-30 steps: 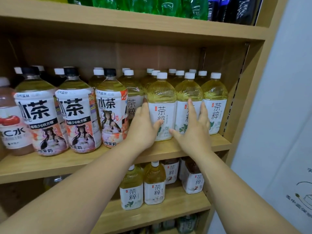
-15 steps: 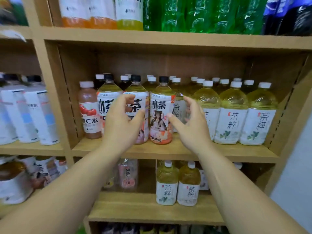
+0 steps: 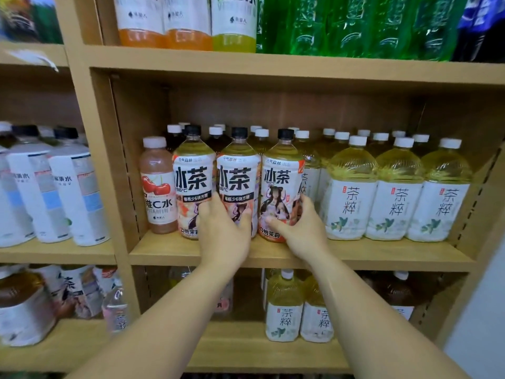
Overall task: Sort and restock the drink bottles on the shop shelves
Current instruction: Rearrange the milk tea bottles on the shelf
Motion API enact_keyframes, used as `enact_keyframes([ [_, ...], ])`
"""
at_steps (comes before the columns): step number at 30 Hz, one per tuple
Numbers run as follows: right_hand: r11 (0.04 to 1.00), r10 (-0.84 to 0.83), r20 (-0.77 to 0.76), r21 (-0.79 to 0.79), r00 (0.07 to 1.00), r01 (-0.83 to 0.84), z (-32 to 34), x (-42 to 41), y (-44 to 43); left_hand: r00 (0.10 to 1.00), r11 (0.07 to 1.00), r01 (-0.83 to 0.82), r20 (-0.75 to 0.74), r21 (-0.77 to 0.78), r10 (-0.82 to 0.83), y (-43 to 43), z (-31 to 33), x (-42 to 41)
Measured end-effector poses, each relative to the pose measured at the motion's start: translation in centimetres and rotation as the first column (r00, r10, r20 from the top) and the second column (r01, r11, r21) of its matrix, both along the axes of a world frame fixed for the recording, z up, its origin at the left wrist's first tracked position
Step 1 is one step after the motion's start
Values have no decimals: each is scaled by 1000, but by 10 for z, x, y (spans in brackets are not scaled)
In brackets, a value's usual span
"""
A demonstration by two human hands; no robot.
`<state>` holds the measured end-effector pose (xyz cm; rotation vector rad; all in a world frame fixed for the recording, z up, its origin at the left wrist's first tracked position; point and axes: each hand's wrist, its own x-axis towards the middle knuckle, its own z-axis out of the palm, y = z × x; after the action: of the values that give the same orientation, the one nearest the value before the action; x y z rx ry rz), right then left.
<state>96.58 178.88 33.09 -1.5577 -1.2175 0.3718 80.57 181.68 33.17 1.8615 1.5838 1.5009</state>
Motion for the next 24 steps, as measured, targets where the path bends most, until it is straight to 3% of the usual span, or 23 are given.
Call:
enact_keyframes([
  [4,996,87,-97,-8,991,-88,0,9,-3,998,999,-33,57,-2,33,-2,1,5],
  [13,980,198,-3,-3,980,-198,-4,10,-32,981,993,115,157,-19,-111,1,4,-1],
  [18,977,215,-23,6,976,-214,-3,12,-48,997,997,75,34,-23,-74,6,18,4],
  [24,967,251,-46,-35,967,-253,0,24,-63,991,990,126,60,-68,-122,3,23,6],
])
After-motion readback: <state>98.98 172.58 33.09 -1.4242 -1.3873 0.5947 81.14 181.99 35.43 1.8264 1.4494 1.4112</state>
